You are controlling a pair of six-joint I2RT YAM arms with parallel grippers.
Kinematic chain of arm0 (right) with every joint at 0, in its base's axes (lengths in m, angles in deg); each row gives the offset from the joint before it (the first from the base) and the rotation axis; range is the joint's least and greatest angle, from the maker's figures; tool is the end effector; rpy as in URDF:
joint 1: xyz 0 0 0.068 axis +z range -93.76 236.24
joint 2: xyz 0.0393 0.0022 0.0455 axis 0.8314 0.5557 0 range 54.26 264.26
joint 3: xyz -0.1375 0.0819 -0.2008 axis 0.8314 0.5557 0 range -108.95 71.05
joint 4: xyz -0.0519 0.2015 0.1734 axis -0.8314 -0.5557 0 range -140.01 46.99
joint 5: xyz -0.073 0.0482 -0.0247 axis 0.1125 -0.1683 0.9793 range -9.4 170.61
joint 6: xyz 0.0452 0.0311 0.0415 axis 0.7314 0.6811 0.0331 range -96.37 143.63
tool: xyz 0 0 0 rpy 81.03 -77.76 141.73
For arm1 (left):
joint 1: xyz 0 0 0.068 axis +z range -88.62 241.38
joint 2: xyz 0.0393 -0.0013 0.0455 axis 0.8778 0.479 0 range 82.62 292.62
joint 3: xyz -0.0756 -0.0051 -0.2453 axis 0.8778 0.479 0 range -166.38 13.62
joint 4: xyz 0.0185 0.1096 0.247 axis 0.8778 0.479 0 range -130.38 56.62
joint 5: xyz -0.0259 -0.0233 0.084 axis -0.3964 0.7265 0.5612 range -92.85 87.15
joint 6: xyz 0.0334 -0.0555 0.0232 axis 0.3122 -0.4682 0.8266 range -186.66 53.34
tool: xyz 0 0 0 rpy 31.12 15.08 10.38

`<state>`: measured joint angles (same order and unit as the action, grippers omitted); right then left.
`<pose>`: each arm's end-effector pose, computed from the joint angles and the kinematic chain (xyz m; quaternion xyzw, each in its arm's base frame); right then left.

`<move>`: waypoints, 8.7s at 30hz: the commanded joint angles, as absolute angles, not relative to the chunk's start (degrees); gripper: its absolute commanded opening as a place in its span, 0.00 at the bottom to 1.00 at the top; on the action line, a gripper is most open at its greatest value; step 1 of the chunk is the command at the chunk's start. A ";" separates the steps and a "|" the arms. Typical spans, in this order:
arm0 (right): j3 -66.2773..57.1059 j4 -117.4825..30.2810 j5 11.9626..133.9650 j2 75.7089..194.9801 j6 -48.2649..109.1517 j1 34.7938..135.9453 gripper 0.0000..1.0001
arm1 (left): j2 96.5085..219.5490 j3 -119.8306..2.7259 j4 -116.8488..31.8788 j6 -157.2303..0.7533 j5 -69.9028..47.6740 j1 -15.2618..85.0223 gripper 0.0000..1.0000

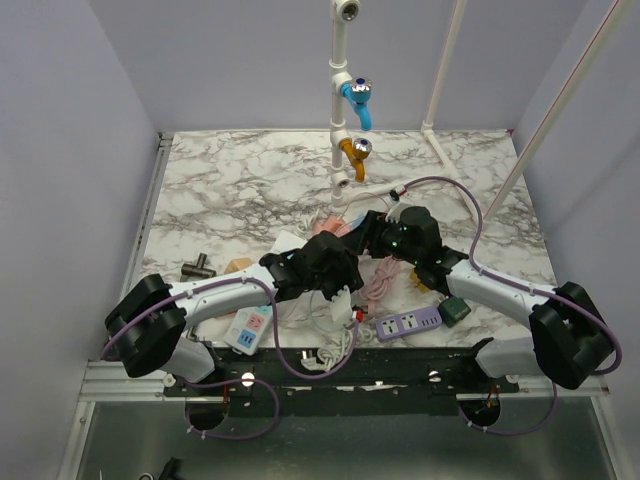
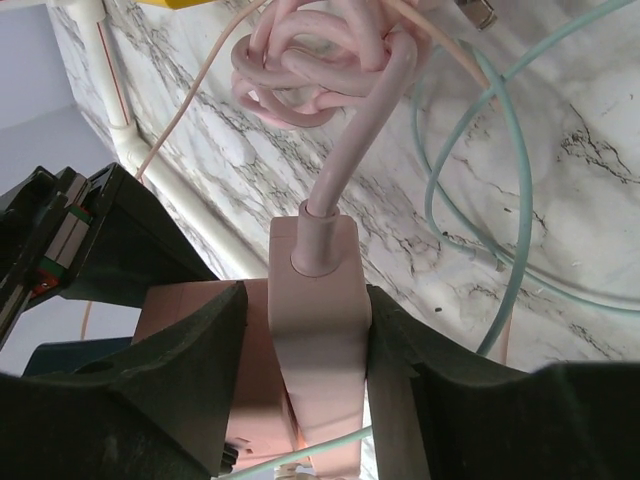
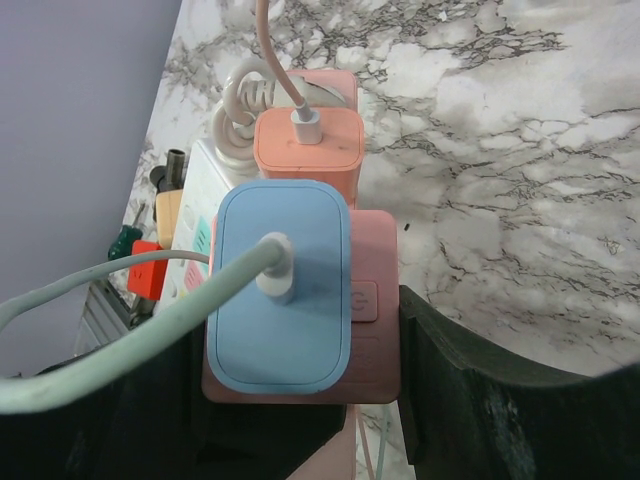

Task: Pull the plug off the socket
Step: Remove the plug from the socket.

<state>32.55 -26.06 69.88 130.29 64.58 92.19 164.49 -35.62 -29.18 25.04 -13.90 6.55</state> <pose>0.2526 0.1959 0.2006 -0.0174 0.8200 0.4127 0.3962 0.1783 -0.2717 0.1823 0.8878 0.2275 0.0394 0.3982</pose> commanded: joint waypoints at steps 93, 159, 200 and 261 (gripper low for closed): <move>30.01 -29.14 75.68 121.85 61.00 84.20 0.01 | 159.58 -29.67 -13.66 22.05 -22.37 7.59 0.00; 34.01 -51.78 65.13 95.48 60.58 92.28 0.01 | 151.52 -65.56 -6.34 -48.65 -28.17 17.43 0.98; 21.60 -56.19 38.42 108.68 42.03 92.29 0.01 | 151.77 -60.02 -1.44 -46.44 -43.60 12.97 0.99; 13.66 -47.62 63.77 119.04 61.81 95.61 0.01 | 135.84 -36.73 -23.75 -65.54 -34.09 8.91 0.98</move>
<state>17.38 -49.09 61.05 120.30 62.02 95.60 134.76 -38.79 -18.10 -58.93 -30.78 9.13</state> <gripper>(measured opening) 0.662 0.983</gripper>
